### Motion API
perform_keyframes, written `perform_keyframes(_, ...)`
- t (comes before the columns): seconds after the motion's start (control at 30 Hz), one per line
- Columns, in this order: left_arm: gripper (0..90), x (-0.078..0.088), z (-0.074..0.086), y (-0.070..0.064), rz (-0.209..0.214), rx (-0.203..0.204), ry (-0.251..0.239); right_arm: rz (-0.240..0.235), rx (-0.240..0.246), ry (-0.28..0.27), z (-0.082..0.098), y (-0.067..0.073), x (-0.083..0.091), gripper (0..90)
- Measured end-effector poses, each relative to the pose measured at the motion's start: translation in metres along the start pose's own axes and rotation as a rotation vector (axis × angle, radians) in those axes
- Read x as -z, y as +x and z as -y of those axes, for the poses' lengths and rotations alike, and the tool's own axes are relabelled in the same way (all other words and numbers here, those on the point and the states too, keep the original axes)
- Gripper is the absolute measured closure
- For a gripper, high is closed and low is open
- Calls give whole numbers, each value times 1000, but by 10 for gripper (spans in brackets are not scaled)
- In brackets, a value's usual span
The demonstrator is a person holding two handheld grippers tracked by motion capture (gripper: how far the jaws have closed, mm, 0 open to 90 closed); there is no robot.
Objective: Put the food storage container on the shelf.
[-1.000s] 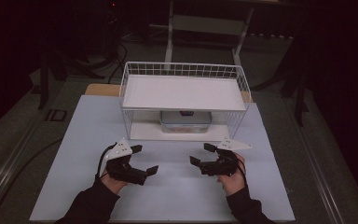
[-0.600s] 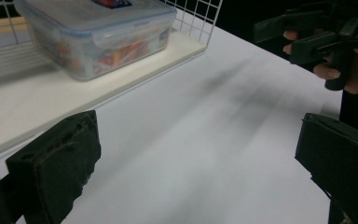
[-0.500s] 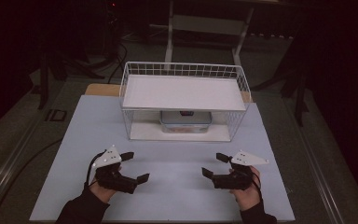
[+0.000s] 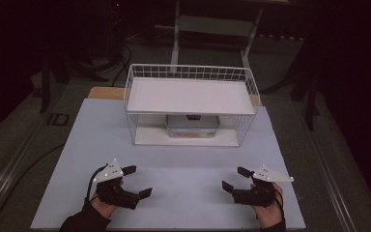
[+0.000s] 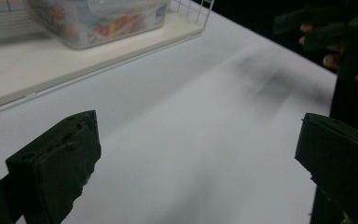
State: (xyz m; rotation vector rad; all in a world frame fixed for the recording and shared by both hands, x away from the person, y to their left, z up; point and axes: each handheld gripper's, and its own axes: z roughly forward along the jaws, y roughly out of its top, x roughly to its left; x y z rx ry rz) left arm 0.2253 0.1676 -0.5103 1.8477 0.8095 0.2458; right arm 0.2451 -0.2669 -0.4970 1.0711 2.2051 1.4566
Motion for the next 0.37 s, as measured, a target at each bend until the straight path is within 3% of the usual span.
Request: perform_keyframes(0.37,3,-3,2,4,1,20,-1,-1,32,29,3,0,-4,147)
